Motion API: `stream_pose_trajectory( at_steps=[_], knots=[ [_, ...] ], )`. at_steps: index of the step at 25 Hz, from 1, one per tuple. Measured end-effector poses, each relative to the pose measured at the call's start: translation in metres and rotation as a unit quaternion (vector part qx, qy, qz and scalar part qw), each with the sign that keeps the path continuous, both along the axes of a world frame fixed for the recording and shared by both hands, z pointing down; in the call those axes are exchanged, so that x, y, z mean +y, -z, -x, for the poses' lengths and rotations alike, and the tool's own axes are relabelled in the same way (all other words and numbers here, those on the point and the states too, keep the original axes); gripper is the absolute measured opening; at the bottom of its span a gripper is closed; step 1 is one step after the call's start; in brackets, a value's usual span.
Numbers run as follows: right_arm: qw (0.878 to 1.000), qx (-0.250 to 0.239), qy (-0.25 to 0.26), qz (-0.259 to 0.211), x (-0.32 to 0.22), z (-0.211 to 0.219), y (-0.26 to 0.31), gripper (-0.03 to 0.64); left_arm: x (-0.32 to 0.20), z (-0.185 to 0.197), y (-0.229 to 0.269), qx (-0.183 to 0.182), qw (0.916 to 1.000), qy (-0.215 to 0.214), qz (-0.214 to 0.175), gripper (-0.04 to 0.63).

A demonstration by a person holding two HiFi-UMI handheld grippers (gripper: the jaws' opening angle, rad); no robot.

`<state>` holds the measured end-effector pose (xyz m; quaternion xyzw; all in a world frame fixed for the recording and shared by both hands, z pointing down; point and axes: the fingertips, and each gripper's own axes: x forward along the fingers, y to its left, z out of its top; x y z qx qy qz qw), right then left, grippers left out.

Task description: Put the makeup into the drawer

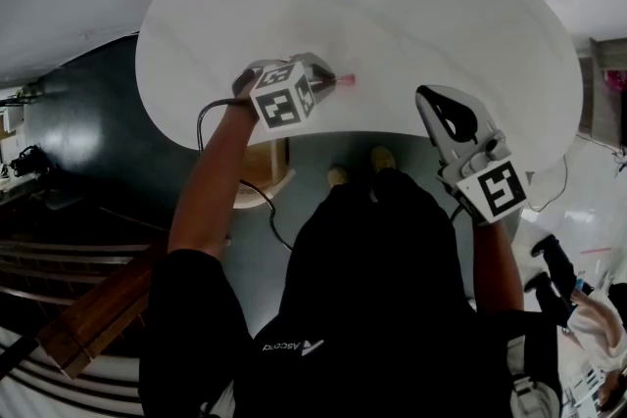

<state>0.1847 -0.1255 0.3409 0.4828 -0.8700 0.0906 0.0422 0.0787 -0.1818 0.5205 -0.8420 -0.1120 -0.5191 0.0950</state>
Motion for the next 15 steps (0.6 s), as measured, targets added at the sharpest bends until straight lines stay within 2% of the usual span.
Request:
stream_pose_trajectory(
  at_steps=[4,8,12,15],
  knots=[
    [1.000,0.001,0.003,-0.004,0.003,0.005,0.004,0.003,0.001,0.000,0.009,0.033,0.9988,0.035,-0.009,0.054],
    [1.000,0.000,0.008,-0.009,0.005,0.009,0.008,0.003,0.002,-0.005,0.031,0.084,0.9933,0.075,-0.025,0.054],
    [1.000,-0.005,0.019,-0.021,0.007,0.018,0.015,0.003,0.006,-0.004,0.062,0.137,0.9830,0.111,-0.051,0.054],
    [0.999,-0.008,0.028,-0.027,0.009,0.026,0.022,0.003,0.011,0.001,0.090,0.181,0.9704,0.144,-0.070,0.054]
  ],
)
